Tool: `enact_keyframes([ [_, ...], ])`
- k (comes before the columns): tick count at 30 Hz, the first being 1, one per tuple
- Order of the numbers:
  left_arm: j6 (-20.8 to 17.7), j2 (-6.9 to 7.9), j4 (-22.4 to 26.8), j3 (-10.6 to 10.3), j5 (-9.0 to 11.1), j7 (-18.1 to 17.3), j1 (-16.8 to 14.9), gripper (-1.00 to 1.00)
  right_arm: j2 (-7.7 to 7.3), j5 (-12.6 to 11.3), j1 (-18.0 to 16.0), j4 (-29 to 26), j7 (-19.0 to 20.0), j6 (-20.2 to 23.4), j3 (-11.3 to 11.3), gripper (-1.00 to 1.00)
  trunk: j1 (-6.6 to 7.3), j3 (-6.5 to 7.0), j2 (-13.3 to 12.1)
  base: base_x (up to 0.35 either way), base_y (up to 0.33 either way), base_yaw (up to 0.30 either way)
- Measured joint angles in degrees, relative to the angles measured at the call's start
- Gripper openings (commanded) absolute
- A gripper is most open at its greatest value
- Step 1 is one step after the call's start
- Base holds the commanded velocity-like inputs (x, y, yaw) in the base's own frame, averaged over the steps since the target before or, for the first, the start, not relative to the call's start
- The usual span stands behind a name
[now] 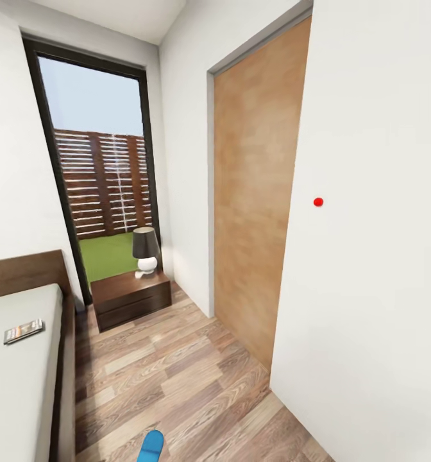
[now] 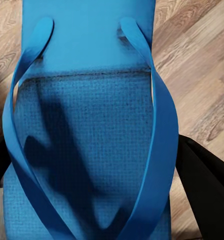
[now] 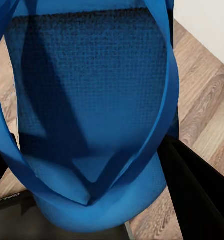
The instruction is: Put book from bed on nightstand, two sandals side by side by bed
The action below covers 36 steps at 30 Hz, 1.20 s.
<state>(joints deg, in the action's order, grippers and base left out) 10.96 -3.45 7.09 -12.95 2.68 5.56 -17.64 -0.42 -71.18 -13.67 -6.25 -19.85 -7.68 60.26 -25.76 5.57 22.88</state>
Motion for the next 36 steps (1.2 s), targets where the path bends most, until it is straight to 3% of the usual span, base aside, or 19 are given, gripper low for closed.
enact_keyframes([
  [19, 0.0, 0.03, 0.01, -0.06, -0.05, -0.06, 0.0, -1.0, 0.07, 0.0, 0.01, -0.02, 0.0, 0.09, 0.05, -1.0, 0.0, 0.0, 0.0, 0.0, -0.014, -0.247],
  [29, -0.44, -0.06, -0.16, -0.03, -0.05, -0.05, 0.09, -1.0, 0.16, 0.0, 0.03, -0.05, -0.02, 0.11, 0.09, -1.0, 0.0, 0.0, 0.0, 0.0, 0.0, -0.042],
  [36, -1.22, -0.1, -3.83, 0.34, 0.2, 0.01, 2.25, -1.0, 0.17, 0.0, 0.02, -0.05, -0.02, 0.12, 0.09, -1.0, 0.0, 0.0, 0.0, 0.0, 0.0, -0.002],
])
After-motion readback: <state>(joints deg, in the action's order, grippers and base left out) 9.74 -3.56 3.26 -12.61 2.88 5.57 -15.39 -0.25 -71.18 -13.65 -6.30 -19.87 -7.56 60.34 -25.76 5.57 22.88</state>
